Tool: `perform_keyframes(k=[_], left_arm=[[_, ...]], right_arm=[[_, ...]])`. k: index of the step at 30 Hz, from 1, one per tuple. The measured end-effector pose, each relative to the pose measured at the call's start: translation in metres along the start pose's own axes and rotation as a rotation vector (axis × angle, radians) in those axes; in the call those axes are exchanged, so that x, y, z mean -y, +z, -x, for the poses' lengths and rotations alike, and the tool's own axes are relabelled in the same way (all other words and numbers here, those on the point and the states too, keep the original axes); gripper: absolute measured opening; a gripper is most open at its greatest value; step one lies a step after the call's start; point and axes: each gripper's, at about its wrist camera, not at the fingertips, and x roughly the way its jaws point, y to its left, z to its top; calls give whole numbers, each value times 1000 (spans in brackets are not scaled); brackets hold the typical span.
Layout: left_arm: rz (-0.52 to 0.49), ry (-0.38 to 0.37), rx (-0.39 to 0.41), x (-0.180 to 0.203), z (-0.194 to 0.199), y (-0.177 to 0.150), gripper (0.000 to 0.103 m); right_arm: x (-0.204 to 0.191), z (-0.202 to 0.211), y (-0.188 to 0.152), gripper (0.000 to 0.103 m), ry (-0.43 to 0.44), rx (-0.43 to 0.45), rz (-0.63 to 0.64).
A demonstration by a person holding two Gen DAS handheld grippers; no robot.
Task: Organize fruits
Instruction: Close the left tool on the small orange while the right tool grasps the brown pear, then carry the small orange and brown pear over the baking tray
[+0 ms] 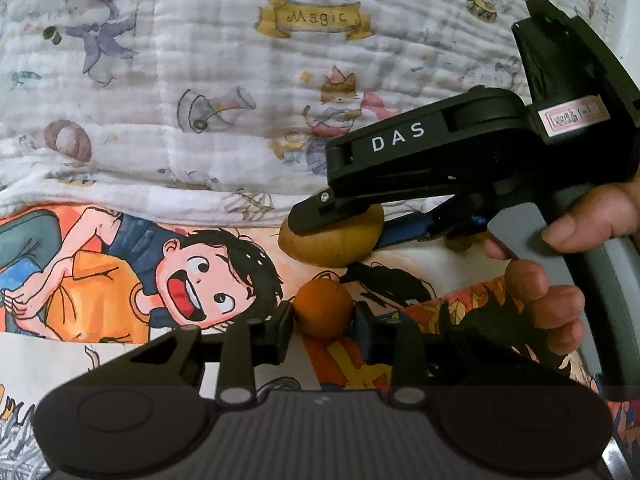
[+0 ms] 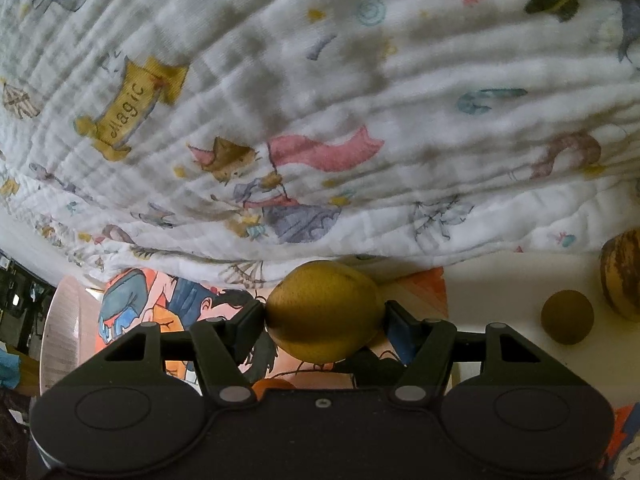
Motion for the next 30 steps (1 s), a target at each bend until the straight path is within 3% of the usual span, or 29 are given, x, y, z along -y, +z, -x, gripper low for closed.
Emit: perform_keyframes(k=[8, 19, 30], left_arm=[[0, 18, -18, -1, 12, 0, 35], [27, 50, -10, -11, 47, -3, 35], [39, 51, 7, -4, 79, -14, 35]], right_arm=[[2, 2, -7, 65, 10, 41, -25], [17, 14, -26, 64, 86, 56, -116], [28, 49, -47, 63, 145, 66, -152]])
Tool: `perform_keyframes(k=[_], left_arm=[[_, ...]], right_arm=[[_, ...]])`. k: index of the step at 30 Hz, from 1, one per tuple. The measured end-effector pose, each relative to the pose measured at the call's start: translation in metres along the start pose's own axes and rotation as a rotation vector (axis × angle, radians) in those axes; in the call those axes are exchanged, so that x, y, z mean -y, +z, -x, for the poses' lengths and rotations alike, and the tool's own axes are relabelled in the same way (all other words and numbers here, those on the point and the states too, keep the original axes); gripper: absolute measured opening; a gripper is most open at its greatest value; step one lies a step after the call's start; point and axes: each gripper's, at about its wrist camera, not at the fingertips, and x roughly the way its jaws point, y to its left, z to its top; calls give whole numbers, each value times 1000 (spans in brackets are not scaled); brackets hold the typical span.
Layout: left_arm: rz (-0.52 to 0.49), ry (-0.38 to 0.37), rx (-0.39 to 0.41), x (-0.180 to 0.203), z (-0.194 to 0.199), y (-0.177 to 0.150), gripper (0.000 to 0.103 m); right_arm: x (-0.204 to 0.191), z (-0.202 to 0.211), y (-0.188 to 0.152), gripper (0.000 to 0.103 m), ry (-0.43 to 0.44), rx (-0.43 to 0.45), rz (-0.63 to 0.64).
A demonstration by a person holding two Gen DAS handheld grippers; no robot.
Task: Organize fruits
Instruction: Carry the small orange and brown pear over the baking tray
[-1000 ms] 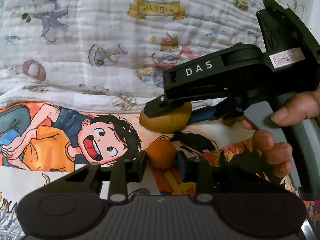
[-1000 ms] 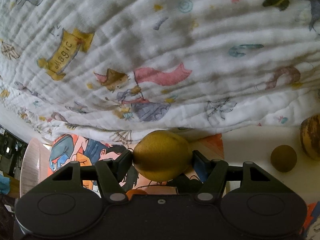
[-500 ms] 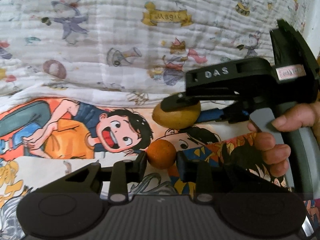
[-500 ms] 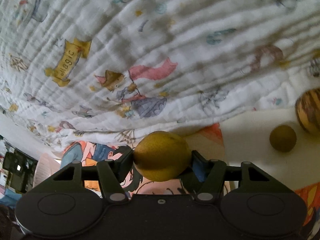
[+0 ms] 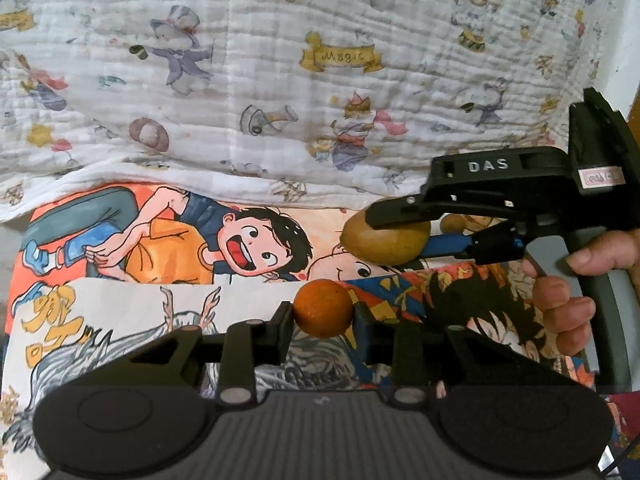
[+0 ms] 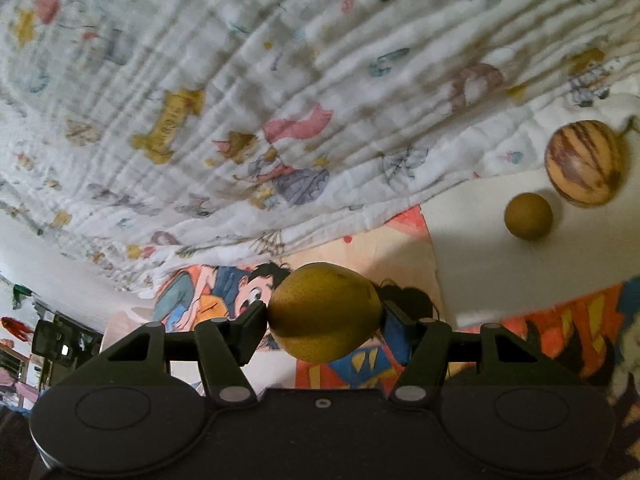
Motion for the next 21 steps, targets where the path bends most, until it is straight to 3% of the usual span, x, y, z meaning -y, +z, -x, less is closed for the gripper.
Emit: perform_keyframes(k=[21], left_arm=[[-8, -73, 34, 25, 74, -41, 35]], right_arm=[[-7, 122, -82, 62, 100, -11, 98]])
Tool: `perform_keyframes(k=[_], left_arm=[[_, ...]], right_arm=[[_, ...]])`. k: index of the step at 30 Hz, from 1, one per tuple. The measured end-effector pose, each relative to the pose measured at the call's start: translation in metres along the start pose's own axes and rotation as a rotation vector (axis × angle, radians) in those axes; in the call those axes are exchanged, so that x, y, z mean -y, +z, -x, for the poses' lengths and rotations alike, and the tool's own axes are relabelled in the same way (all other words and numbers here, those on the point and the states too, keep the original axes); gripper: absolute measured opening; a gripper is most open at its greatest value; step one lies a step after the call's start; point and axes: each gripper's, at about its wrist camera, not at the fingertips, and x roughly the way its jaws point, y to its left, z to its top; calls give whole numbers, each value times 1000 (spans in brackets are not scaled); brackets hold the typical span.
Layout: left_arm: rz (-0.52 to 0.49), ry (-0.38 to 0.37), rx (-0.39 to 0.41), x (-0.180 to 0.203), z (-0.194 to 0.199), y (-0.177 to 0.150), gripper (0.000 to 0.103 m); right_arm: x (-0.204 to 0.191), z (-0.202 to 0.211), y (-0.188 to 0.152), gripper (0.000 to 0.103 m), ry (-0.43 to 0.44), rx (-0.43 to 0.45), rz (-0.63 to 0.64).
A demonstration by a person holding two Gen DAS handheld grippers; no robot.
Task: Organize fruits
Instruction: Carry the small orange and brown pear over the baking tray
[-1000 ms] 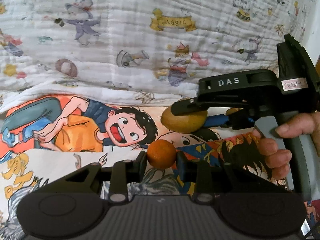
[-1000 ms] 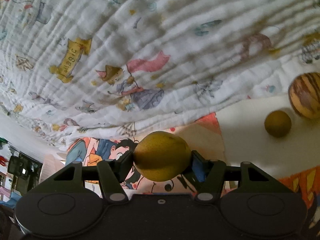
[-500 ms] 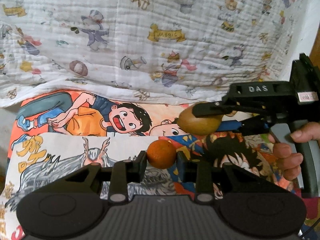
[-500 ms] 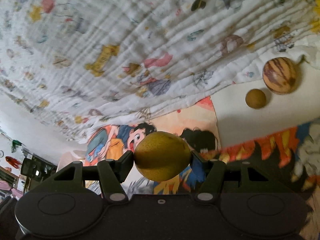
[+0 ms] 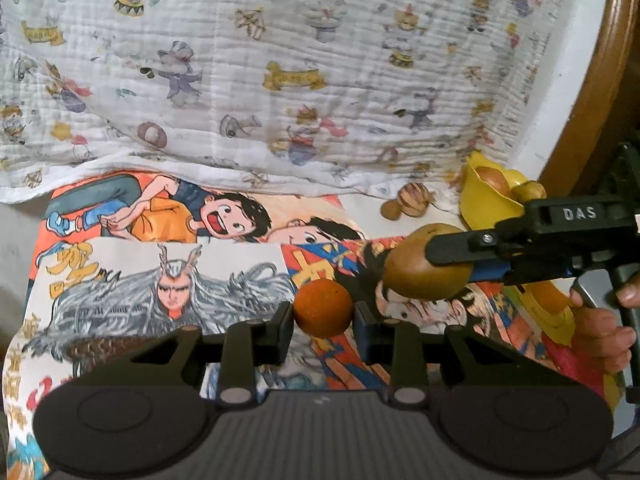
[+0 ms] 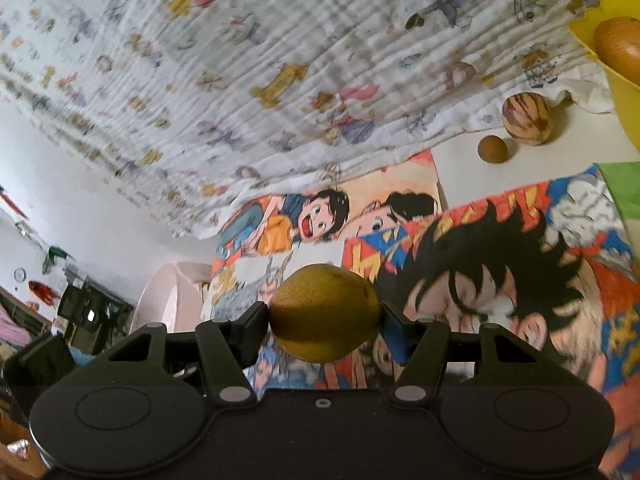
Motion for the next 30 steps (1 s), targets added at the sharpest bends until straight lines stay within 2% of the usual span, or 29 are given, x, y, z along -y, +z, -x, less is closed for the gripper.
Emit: perform_keyframes(k=[15, 30], left_arm=[[-60, -31, -64, 26, 12, -33, 35], [-109, -44, -175, 36, 5, -52, 35]], right_arm=[[21, 46, -54, 61, -70, -42, 26], [24, 38, -77, 60, -97, -101, 57]])
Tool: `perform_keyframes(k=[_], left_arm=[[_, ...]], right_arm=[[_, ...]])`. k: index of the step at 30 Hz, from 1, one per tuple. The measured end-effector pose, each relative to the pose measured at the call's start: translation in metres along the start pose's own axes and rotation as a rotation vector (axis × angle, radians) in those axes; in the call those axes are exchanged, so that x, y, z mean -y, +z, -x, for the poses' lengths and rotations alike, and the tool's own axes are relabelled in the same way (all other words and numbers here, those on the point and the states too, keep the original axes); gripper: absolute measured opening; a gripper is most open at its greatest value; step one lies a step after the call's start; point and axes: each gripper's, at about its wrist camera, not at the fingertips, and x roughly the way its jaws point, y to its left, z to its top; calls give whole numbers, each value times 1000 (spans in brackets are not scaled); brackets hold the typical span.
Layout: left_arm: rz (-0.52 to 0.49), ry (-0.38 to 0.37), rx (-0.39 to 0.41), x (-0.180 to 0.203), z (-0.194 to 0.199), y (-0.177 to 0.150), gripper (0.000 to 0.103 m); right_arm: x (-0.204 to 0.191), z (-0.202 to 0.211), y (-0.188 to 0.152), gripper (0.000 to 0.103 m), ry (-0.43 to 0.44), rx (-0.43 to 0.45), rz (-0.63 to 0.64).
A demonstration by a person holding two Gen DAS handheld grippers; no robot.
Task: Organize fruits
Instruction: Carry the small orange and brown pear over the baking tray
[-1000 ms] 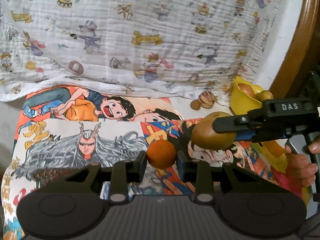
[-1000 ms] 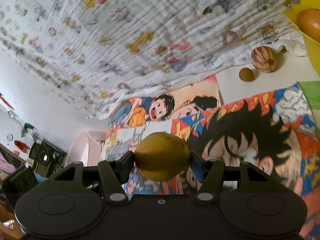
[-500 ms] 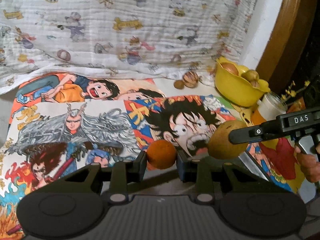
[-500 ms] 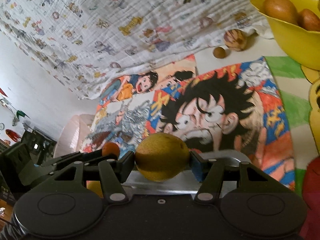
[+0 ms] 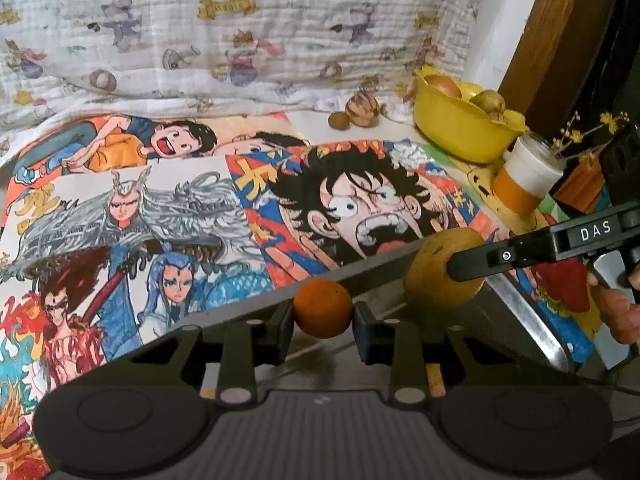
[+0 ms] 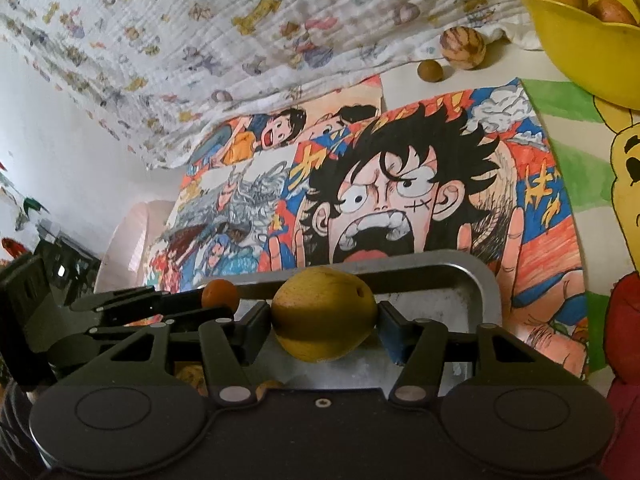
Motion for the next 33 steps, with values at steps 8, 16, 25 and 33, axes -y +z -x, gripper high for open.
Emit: perform_keyframes(k=[8, 16, 25, 33], left_arm=[[-6, 12, -39, 2, -6, -1, 35], [-4, 13, -66, 0, -10, -4, 35], [-9, 14, -73, 0, -11, -5, 36], [5, 4, -76, 0, -10, -4, 36]], right_arm=[[-3, -6, -6, 59, -15, -10, 30], [-6, -4, -14, 59, -21, 11, 66], [-8, -1, -21, 60, -27, 31, 91], [-8, 1, -25, 60, -26, 34, 98]])
